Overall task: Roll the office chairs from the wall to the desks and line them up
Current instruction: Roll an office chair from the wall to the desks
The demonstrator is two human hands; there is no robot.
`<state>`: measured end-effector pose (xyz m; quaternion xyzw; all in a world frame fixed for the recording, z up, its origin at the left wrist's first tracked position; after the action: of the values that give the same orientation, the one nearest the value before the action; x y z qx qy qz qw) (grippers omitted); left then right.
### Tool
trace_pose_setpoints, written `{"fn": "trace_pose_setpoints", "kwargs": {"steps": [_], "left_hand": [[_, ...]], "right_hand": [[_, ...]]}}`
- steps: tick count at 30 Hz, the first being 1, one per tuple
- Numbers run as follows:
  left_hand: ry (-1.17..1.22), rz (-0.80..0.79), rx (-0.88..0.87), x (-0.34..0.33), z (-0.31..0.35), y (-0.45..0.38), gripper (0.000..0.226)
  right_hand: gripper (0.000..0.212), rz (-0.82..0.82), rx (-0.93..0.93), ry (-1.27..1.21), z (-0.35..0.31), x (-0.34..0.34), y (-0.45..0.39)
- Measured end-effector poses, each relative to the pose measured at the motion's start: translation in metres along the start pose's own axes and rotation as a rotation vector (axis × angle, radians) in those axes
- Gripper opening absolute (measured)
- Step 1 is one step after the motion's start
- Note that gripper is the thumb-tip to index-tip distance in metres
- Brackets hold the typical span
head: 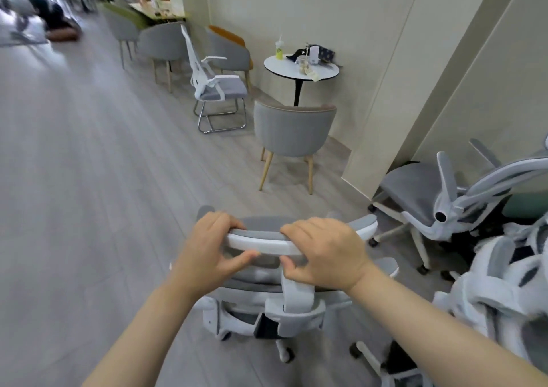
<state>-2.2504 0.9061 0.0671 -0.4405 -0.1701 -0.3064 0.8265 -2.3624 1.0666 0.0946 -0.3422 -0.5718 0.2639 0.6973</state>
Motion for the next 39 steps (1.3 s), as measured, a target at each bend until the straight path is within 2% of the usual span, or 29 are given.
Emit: {"fn": "trace_pose_setpoints", "kwargs": {"steps": [2, 5, 9, 16, 26, 31, 35, 37, 39], "left_hand": [[-0.013, 0.026, 0.031, 0.028, -0.008, 0.017, 0.043], [-0.037, 0.051, 0.078, 0.069, -0.024, 0.045, 0.043], [-0.086, 0.115, 0.147, 0.129, -0.041, 0.086, 0.042], [-0.206, 0.252, 0.214, 0.221, -0.056, 0.157, 0.055], [-0.449, 0.497, 0.431, 0.357, -0.063, 0.268, 0.047], [-0.694, 0.564, 0.576, 0.414, -0.054, 0.322, 0.045], [-0.972, 0.566, 0.538, 0.443, -0.043, 0.342, 0.032], [-1.072, 0.657, 0.541, 0.452, -0.044, 0.354, 0.031], [-1.163, 0.801, 0.552, 0.466, -0.050, 0.371, 0.031]], "right_hand": [[0.035, 0.106, 0.048, 0.003, -0.030, -0.005, -0.007], [0.033, 0.168, 0.088, -0.039, -0.071, -0.013, -0.020], [0.035, 0.186, 0.155, -0.106, -0.131, -0.025, -0.039], [0.030, 0.202, 0.220, -0.278, -0.229, -0.046, -0.065], [0.029, 0.227, 0.407, -0.642, -0.391, -0.081, -0.114], [0.029, 0.223, 0.474, -0.847, -0.475, -0.092, -0.138], [0.028, 0.188, 0.540, -1.010, -0.541, -0.105, -0.158], [0.027, 0.172, 0.581, -1.087, -0.571, -0.112, -0.166], [0.028, 0.140, 0.545, -1.170, -0.594, -0.125, -0.176]]}}
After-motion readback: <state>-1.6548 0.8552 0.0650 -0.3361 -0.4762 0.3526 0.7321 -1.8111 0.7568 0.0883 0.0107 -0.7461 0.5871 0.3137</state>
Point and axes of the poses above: each hand's wrist, its own y-axis away from the middle knuckle, its own x-axis out of the back of the hand, z = x × y, the point moved 5 cm from there along -y, towards the middle knuckle, and after that the axes turned 14 degrees about z, right-handed, at the moved point
